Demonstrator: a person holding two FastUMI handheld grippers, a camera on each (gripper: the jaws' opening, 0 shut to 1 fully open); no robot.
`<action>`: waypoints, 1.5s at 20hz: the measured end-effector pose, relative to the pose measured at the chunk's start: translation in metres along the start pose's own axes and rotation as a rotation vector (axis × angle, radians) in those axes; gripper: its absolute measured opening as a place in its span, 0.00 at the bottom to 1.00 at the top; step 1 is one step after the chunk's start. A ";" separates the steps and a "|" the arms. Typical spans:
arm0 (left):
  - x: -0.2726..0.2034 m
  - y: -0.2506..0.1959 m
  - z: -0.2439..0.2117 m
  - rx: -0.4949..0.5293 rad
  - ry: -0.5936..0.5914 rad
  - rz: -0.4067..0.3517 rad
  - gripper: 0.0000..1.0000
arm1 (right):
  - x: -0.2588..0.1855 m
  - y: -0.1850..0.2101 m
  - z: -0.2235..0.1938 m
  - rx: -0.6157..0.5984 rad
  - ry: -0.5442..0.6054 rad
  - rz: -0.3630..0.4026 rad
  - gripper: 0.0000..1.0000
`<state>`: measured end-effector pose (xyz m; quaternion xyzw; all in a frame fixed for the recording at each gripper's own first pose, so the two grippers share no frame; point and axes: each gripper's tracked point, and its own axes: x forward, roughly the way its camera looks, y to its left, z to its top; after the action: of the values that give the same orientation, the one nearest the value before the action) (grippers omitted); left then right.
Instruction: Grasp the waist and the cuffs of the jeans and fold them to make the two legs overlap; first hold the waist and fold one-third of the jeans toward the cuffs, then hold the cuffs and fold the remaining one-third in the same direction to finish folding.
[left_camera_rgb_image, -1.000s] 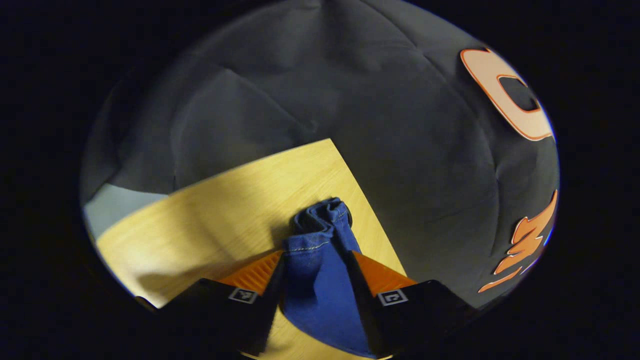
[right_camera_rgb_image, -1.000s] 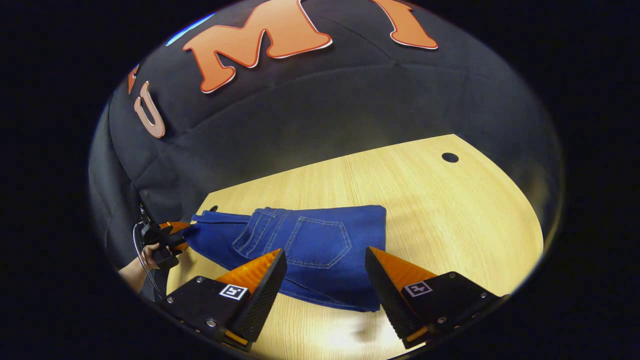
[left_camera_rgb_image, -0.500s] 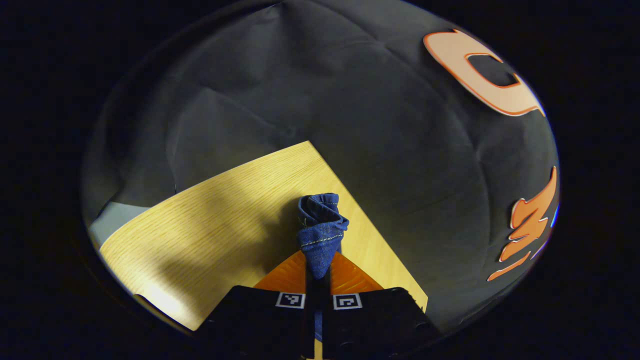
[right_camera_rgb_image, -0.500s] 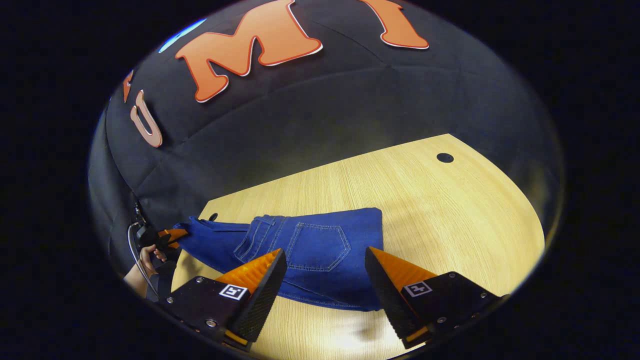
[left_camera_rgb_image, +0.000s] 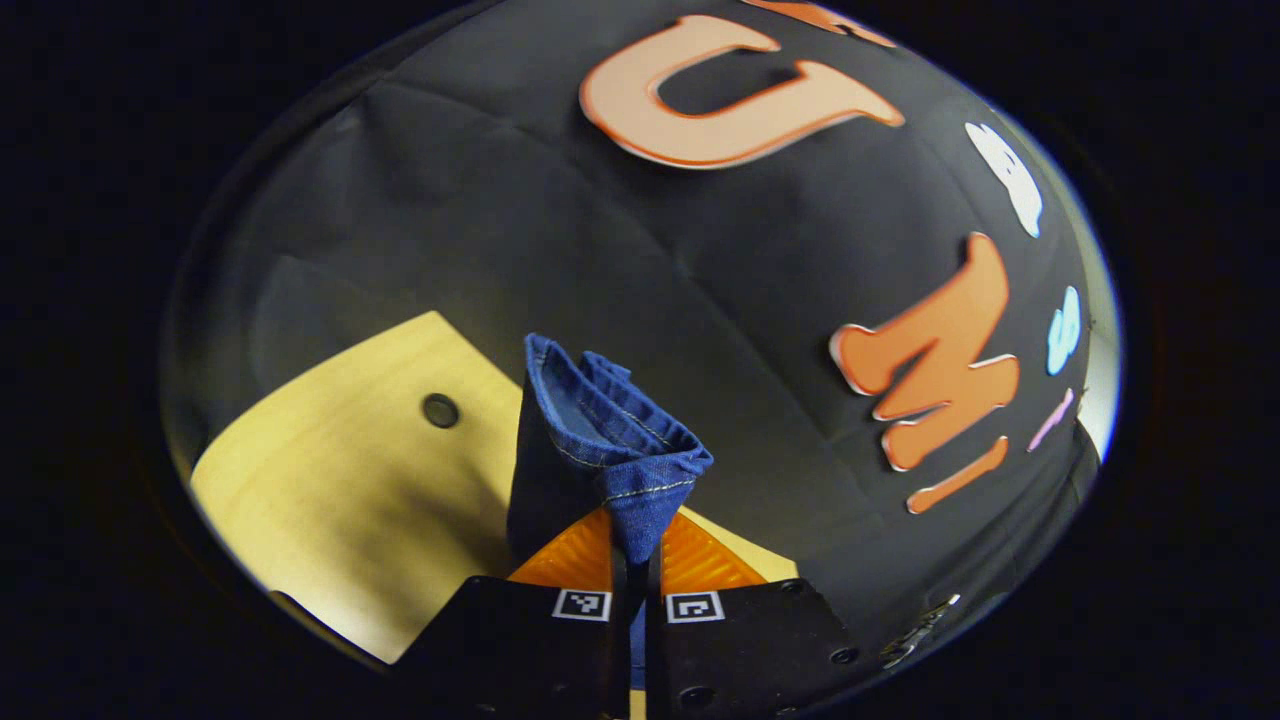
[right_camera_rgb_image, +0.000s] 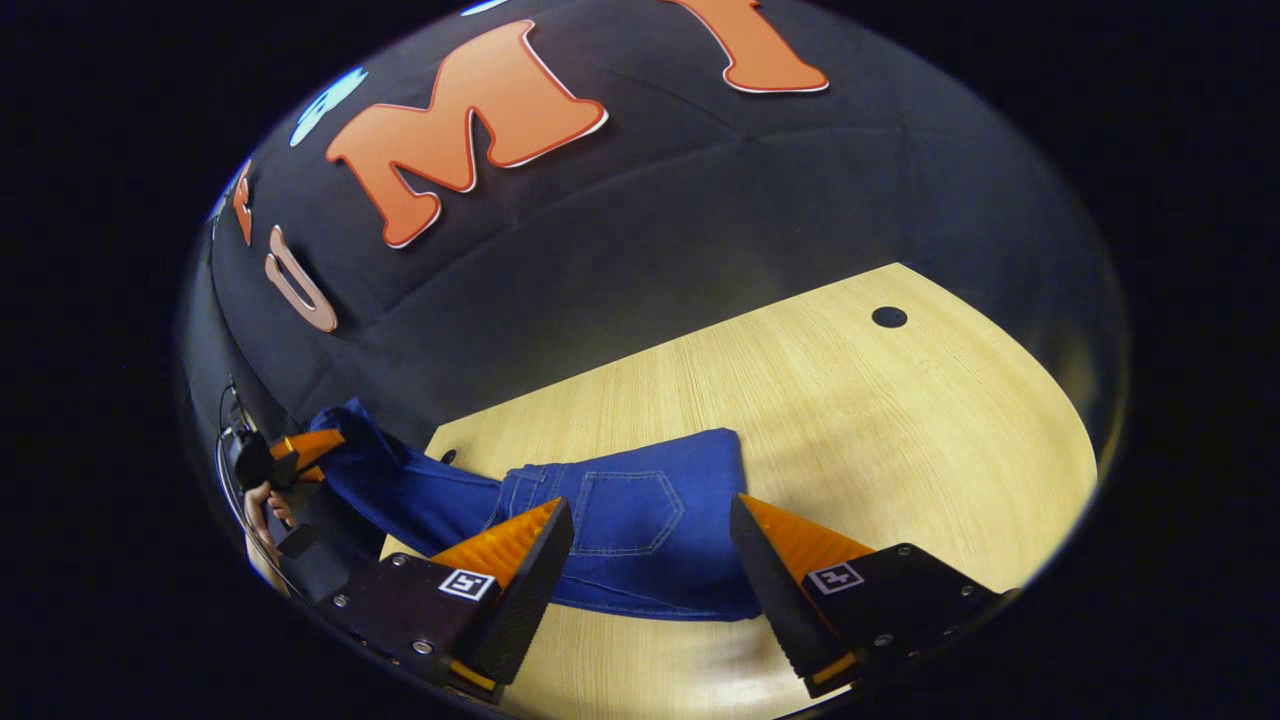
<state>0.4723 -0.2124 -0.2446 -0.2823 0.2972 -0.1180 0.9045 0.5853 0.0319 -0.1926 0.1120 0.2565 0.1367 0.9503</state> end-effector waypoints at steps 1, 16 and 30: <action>0.000 -0.029 -0.006 0.028 0.002 -0.026 0.06 | -0.003 -0.009 0.004 -0.001 -0.007 0.002 0.98; 0.126 -0.194 -0.325 0.399 0.340 -0.074 0.06 | -0.053 -0.178 0.016 0.092 -0.064 -0.047 0.98; 0.105 -0.176 -0.409 0.696 0.461 -0.041 0.98 | -0.067 -0.130 -0.009 0.009 -0.038 -0.075 0.97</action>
<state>0.3003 -0.5752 -0.4636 0.0679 0.4286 -0.2894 0.8532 0.5507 -0.1100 -0.2063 0.1092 0.2431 0.0977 0.9589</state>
